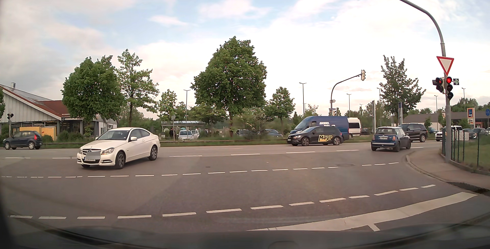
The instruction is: Follow the waypoints while adhering to traffic rules and regulations
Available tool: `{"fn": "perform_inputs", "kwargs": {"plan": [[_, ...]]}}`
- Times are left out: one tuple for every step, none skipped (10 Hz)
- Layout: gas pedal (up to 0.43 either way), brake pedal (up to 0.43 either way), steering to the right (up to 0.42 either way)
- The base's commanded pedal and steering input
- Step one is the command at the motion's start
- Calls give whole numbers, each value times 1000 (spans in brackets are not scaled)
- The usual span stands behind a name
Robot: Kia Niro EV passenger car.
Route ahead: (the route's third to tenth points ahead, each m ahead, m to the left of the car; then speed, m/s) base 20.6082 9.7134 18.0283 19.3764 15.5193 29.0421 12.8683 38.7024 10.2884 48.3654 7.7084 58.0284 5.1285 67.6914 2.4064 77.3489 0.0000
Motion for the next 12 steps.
{"fn": "perform_inputs", "kwargs": {"plan": [[0,360,-1],[0,360,-1],[0,360,-1],[0,360,-1],[0,360,-2],[0,360,-1],[0,360,-1],[0,360,-1],[0,360,-1],[0,360,-1],[0,360,-2],[0,360,-1]]}}
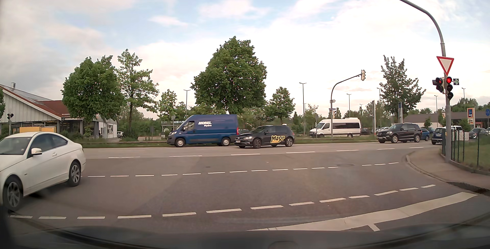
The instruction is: Follow the waypoints while adhering to traffic rules and regulations
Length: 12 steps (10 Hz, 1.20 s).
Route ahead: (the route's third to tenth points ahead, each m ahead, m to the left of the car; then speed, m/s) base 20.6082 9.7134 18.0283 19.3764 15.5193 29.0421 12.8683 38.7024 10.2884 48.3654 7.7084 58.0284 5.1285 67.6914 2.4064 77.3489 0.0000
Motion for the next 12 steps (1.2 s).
{"fn": "perform_inputs", "kwargs": {"plan": [[0,360,-1],[0,360,-1],[0,360,-1],[0,360,-1],[0,360,-1],[0,360,-1],[0,360,-2],[0,360,-1],[0,360,-1],[0,360,-1],[0,360,-1],[0,360,-1]]}}
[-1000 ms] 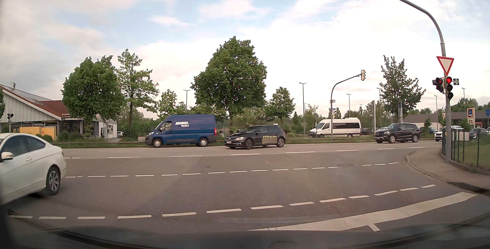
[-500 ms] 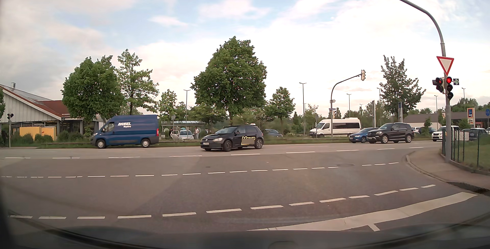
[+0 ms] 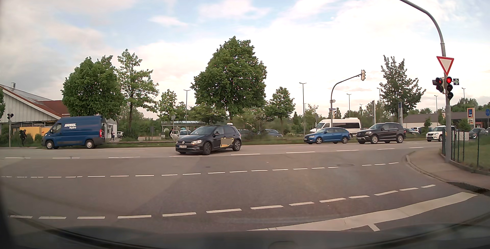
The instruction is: Follow the waypoints while adhering to traffic rules and regulations
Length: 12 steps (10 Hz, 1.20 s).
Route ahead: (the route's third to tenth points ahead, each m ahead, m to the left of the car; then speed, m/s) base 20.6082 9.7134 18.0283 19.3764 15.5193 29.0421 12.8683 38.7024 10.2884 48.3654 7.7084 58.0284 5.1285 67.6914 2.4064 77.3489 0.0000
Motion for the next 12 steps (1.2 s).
{"fn": "perform_inputs", "kwargs": {"plan": [[0,360,-1],[0,360,-1],[0,360,-1],[0,360,-1],[0,360,-1],[0,360,-1],[0,360,-1],[0,360,-1],[0,360,-1],[0,360,-1],[0,360,-1],[0,360,-1]]}}
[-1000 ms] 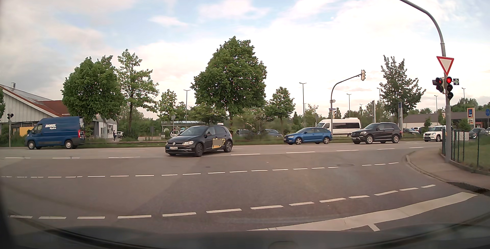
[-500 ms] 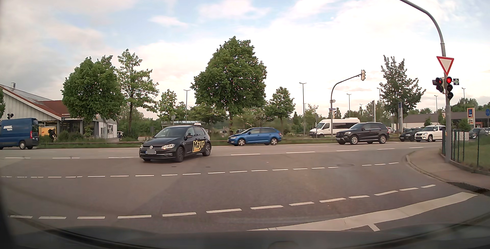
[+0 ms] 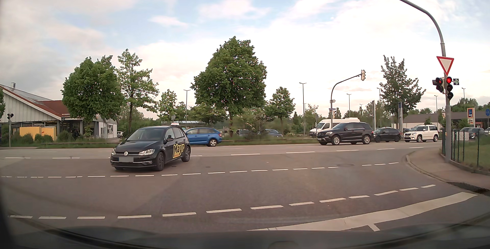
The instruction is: Follow the waypoints while adhering to traffic rules and regulations
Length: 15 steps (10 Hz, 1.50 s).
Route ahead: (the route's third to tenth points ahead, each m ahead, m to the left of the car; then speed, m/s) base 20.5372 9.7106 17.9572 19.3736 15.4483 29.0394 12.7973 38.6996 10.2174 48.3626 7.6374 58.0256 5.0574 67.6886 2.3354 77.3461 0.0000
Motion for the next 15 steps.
{"fn": "perform_inputs", "kwargs": {"plan": [[0,360,-1],[0,360,-1],[0,360,-1],[0,360,-1],[0,360,-1],[0,360,-1],[0,360,-1],[0,360,-1],[0,360,-1],[0,360,-1],[0,360,-1],[0,360,-1],[0,360,-1],[0,360,-1],[0,360,-1]]}}
